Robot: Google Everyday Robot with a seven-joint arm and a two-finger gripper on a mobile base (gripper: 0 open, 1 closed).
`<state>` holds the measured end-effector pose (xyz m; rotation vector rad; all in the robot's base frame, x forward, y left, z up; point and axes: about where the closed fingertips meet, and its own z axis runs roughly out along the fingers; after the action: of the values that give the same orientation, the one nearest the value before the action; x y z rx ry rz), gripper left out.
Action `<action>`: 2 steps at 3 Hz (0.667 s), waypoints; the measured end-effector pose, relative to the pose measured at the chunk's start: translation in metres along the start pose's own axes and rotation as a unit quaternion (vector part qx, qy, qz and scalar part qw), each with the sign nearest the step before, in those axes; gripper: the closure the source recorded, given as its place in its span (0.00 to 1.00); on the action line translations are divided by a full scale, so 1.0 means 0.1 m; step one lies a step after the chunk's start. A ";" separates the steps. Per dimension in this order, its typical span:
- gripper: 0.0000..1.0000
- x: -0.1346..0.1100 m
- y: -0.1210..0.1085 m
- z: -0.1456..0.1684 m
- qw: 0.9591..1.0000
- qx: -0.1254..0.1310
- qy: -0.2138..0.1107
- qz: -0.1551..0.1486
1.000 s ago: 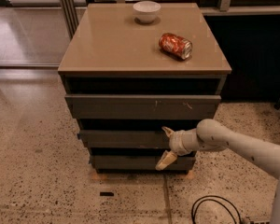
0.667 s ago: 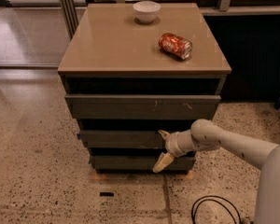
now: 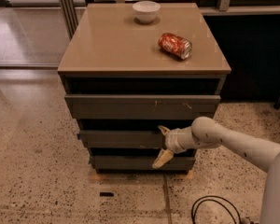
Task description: Open top drawer
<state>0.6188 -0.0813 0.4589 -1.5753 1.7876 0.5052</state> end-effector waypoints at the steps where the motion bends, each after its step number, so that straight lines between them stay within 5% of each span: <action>1: 0.00 -0.01 0.00 0.00 1.000 0.001 -0.001 -0.002; 2: 0.00 0.06 0.01 0.12 1.000 -0.014 0.009 0.001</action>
Offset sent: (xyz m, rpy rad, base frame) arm 0.0058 0.0034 -0.0284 -0.0436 0.0571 0.0271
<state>0.6208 -0.0774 0.4460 -1.6020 1.8037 0.5202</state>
